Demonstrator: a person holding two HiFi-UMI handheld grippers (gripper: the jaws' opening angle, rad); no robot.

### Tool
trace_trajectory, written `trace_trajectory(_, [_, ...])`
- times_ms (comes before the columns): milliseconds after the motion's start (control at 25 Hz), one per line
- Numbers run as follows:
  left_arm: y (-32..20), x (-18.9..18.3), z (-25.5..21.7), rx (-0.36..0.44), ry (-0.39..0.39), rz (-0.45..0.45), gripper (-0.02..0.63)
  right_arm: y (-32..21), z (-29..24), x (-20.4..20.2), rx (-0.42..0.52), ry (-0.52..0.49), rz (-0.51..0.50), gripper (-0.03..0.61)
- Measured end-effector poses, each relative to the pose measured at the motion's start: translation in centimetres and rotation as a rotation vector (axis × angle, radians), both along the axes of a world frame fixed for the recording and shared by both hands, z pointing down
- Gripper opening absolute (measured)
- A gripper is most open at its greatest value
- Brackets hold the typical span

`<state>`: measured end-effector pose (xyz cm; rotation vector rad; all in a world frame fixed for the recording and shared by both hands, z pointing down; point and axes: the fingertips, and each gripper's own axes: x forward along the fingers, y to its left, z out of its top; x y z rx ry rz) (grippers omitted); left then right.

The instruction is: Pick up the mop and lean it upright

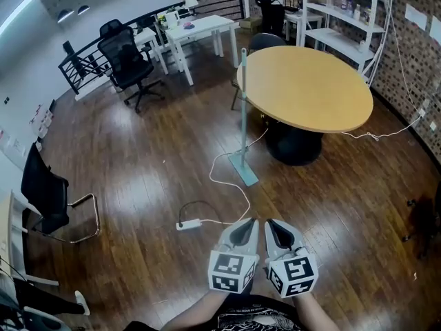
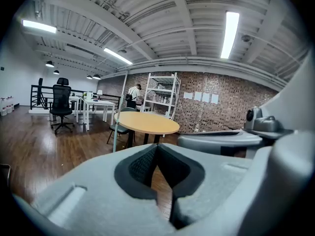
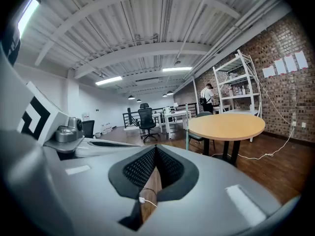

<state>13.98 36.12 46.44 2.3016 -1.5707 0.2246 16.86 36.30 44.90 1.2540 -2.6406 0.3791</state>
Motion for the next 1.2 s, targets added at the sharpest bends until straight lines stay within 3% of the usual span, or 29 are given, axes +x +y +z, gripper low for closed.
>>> trace_trajectory(320, [-9.0, -6.5, -1.0, 0.0, 0.041, 0.007, 0.003, -8.8, -1.0, -7.2, -0.002, 0.032, -0.007, 0.0])
trace_trajectory(560, [-12.6, -9.4, -1.1, -0.006, 0.048, 0.009, 0.003, -12.4, -1.0, -10.2, 0.002, 0.04, -0.016, 0.0])
trace_trajectory(920, [-18.0, -10.4, 0.1, -0.025, 0.027, 0.021, 0.003, -18.1, 0.4, -11.3, -0.005, 0.041, -0.012, 0.0])
trace_trajectory(1200, [-25.7, -11.2, 0.9, -0.008, 0.011, -0.011, 0.003, -26.4, 1.7, -11.8, -0.001, 0.024, -0.045, 0.0])
